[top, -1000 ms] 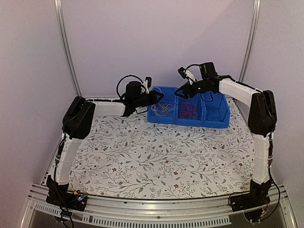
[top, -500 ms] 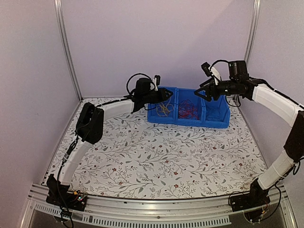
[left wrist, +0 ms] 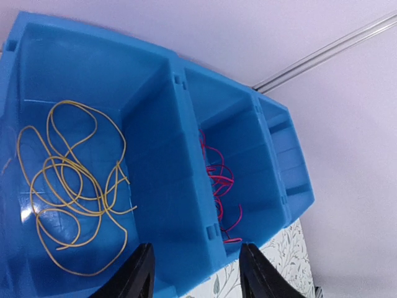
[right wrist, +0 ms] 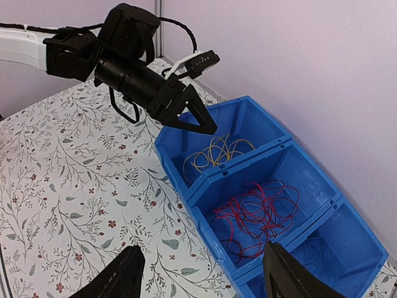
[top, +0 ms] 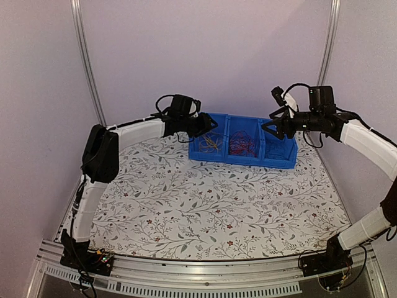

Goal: Untangle the cables

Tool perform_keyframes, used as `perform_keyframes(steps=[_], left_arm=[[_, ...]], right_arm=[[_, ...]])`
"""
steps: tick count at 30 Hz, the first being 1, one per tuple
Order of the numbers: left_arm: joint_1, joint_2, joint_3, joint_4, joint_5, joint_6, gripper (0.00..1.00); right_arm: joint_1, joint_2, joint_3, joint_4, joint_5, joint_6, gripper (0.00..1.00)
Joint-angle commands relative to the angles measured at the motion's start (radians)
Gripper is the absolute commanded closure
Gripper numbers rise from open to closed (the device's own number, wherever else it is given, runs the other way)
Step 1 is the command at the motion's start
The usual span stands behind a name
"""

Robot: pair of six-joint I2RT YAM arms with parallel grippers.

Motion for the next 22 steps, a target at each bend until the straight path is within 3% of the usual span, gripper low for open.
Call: perform_keyframes(steps=[1, 4, 6, 7, 8, 12, 17, 22], left_arm=[[-0.003, -0.151, -0.097, 0.075, 0.065, 0.068, 0.54], [-0.01, -0.233, -0.147, 0.065, 0.053, 0.151, 0.54], [-0.012, -0.303, -0.196, 0.038, 0.016, 0.218, 0.54], [-0.013, -0.34, -0.226, 0.022, -0.011, 0.254, 0.54], [-0.014, -0.383, -0.256, 0.01, -0.037, 0.289, 0.55], [-0.026, -0.552, -0.392, -0.045, -0.176, 0.437, 0.55], [-0.053, -0.79, -0.628, -0.05, -0.353, 0.568, 0.54], [-0.058, -0.961, -0.856, 0.026, -0.436, 0.61, 0.49]], right_arm=[[-0.037, -0.046, -0.01, 0.027, 0.013, 0.001, 0.3], [-0.093, -0.075, -0.01, 0.024, 0.013, 0.035, 0.26], [-0.14, -0.1, -0.025, 0.019, 0.007, 0.06, 0.14], [-0.169, -0.113, -0.039, 0.018, 0.004, 0.07, 0.04], [-0.182, -0.139, -0.055, 0.017, -0.002, 0.079, 0.02], [-0.264, -0.22, -0.141, 0.046, -0.003, 0.138, 0.01], [-0.272, -0.285, -0.201, 0.064, 0.191, 0.314, 0.01], [-0.318, -0.383, -0.307, 0.134, 0.125, 0.33, 0.01]])
